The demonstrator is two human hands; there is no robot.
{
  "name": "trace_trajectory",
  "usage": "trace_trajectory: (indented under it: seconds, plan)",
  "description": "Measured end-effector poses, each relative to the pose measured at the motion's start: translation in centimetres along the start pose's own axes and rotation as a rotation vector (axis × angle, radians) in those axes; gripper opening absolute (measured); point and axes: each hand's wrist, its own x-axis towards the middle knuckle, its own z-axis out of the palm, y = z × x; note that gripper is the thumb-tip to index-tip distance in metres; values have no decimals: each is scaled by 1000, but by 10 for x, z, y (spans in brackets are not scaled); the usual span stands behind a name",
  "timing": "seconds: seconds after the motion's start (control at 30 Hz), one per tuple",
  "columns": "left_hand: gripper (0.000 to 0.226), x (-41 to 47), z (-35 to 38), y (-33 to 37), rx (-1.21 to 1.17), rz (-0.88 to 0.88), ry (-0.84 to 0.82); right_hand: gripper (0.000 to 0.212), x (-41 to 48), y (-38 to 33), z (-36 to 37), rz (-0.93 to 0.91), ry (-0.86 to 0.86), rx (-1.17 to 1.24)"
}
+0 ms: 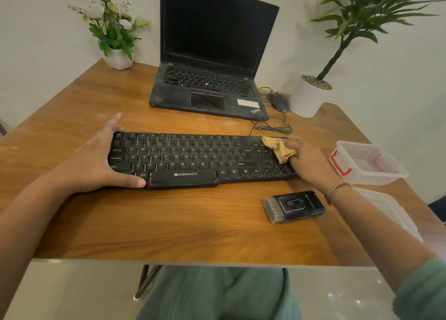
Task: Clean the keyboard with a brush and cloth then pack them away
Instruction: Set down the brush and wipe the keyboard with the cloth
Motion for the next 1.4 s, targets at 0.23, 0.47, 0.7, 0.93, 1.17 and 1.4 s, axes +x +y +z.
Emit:
trace_trajectory:
  seconds: [0.23,0.47,0.7,0.93,1.17,1.4]
  plan:
    - [160,-1,-1,1,12,1,15,64,-14,-13,4,-114,-120,28]
    - [160,-2,-1,0,10,8,21,60,-13,5,-1,53,-26,110]
    - [160,0,-1,-1,-10,9,12,60,-17,23,-8,89,-66,88]
    - [159,1,-2,-3,-13,12,15,60,-31,26,-11,23,-148,91]
    - [158,0,-1,-6,-26,15,19,70,-45,30,-6,-117,-241,80]
    - [156,2,0,-8,-26,21,18,67,-43,26,-15,-96,-250,129]
